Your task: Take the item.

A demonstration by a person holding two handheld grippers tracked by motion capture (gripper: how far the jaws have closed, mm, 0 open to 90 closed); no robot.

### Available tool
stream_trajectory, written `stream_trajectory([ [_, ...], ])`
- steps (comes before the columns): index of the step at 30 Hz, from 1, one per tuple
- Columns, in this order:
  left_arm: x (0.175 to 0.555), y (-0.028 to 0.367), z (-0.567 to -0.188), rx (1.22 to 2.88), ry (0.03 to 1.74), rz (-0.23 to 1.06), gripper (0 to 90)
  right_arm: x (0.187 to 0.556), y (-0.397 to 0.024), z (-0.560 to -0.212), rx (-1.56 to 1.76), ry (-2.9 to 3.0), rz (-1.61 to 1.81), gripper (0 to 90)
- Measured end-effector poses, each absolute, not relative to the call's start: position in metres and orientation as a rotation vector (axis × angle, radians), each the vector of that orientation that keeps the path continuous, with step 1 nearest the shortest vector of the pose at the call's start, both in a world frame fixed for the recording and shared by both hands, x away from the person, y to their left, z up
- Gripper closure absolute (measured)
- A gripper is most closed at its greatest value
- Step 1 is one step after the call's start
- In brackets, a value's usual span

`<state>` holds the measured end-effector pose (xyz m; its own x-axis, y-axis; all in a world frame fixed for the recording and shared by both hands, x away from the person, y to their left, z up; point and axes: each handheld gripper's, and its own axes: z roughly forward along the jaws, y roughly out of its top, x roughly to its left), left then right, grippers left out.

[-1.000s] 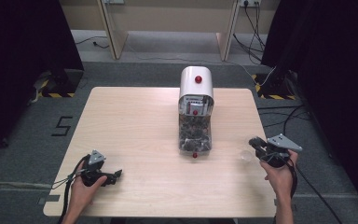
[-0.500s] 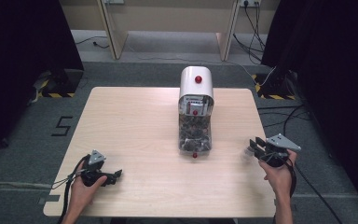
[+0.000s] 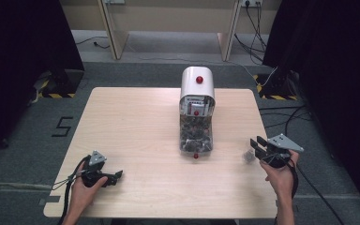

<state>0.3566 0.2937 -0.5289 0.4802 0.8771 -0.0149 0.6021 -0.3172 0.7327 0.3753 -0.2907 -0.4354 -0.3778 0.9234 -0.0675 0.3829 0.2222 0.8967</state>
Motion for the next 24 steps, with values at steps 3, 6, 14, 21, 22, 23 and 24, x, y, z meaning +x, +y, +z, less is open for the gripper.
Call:
stream_trajectory([
  [3,0.357,0.294,-0.529,2.041,1.219,0.513,0.0,0.374,-0.285,-0.433,1.184,1.883,1.123,66.7],
  [6,0.357,0.294,-0.529,2.042,1.218,0.513,0.0,0.373,-0.282,-0.431,1.173,1.885,1.137,65.6],
  [14,0.357,0.294,-0.529,2.041,1.219,0.513,0.0,0.369,-0.265,-0.422,1.121,1.910,1.221,57.7],
  [21,0.357,0.294,-0.529,2.041,1.219,0.513,0.0,0.368,-0.249,-0.424,1.087,1.958,1.245,55.0],
  [22,0.357,0.294,-0.529,2.042,1.218,0.514,0.0,0.369,-0.247,-0.424,1.086,1.963,1.247,54.8],
  [23,0.357,0.294,-0.529,2.041,1.219,0.513,0.0,0.369,-0.246,-0.425,1.088,1.966,1.247,54.5],
  [24,0.357,0.294,-0.529,2.041,1.219,0.513,0.0,0.369,-0.245,-0.425,1.086,1.971,1.244,54.2],
])
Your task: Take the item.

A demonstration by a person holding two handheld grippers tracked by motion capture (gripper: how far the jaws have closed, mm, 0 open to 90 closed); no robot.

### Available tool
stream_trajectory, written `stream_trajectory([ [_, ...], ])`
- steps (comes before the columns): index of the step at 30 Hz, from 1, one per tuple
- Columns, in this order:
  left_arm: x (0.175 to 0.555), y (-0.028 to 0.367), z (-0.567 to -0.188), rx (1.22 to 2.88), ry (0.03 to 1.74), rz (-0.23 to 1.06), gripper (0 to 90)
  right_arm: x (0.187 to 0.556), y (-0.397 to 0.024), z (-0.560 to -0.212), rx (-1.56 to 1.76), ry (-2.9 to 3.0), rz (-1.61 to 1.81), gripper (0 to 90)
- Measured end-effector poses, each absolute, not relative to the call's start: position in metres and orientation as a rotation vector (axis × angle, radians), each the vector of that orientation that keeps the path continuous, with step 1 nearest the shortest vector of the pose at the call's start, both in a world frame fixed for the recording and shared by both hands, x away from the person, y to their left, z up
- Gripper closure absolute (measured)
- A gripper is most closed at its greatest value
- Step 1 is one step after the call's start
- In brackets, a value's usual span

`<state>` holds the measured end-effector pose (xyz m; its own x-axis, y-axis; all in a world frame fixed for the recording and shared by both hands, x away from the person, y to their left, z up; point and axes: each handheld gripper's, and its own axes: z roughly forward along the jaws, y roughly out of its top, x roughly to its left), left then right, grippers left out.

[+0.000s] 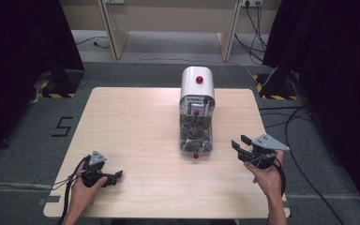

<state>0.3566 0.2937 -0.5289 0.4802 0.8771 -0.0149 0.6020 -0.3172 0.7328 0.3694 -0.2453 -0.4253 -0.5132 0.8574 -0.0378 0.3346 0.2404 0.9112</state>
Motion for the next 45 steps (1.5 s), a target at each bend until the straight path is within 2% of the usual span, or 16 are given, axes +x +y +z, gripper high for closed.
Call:
stream_trajectory([
  [28,0.357,0.294,-0.529,2.042,1.218,0.514,0.0,0.364,-0.216,-0.443,1.044,2.093,1.232,46.0],
  [45,0.357,0.294,-0.529,2.041,1.219,0.513,0.0,0.355,-0.216,-0.459,1.066,2.132,1.201,42.4],
])
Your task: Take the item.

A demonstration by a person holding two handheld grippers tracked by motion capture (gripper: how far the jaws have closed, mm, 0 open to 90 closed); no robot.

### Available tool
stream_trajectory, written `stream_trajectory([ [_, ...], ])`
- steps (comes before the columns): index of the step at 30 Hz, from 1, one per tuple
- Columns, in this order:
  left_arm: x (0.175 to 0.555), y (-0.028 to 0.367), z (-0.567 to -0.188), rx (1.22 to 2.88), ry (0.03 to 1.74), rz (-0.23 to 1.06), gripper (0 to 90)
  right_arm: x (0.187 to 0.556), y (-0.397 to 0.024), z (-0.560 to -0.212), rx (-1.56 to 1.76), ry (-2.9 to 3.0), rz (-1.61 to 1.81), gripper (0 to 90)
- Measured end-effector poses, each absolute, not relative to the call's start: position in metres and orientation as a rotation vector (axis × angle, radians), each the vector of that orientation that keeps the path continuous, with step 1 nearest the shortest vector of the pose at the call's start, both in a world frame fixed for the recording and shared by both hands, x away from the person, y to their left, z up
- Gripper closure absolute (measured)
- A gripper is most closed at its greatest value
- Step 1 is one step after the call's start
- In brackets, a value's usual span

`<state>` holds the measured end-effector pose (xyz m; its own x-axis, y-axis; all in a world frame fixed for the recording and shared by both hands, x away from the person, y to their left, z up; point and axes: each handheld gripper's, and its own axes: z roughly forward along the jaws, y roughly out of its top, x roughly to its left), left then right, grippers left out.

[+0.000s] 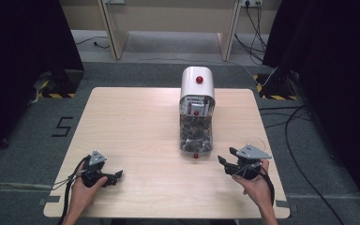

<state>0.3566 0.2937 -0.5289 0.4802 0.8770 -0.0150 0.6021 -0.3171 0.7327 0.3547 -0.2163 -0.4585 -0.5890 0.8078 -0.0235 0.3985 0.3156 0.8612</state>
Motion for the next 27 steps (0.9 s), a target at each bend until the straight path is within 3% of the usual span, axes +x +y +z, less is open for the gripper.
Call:
stream_trajectory([
  [27,0.357,0.294,-0.529,2.042,1.219,0.514,0.0,0.341,-0.227,-0.485,1.123,2.167,1.138,35.2],
])
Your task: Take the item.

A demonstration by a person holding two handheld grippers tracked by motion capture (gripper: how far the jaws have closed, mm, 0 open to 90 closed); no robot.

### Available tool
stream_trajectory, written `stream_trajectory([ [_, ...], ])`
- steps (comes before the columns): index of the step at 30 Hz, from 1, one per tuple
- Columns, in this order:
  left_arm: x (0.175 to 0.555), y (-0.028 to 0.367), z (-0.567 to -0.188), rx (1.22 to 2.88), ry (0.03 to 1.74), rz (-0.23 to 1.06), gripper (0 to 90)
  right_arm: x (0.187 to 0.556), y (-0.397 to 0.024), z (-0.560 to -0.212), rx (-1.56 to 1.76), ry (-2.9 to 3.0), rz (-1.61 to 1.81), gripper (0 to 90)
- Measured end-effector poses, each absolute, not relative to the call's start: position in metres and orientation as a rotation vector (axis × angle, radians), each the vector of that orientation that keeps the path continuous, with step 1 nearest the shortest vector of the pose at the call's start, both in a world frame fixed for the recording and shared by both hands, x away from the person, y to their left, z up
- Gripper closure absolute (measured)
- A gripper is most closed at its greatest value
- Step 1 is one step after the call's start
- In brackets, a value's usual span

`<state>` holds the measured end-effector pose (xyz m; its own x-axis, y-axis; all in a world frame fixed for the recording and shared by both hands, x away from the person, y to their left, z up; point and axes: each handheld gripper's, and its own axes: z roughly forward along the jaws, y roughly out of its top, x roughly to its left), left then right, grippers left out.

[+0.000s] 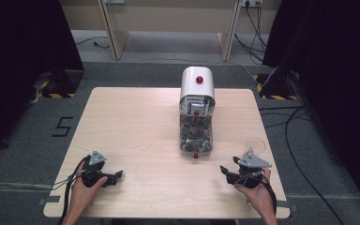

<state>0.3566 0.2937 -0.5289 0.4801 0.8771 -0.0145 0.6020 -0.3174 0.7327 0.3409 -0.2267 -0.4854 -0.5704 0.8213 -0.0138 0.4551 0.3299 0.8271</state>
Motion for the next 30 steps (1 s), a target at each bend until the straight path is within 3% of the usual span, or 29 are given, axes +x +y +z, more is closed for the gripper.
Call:
stream_trajectory([
  [30,0.357,0.294,-0.529,2.041,1.218,0.514,0.0,0.314,-0.238,-0.504,1.165,2.167,1.127,34.4],
])
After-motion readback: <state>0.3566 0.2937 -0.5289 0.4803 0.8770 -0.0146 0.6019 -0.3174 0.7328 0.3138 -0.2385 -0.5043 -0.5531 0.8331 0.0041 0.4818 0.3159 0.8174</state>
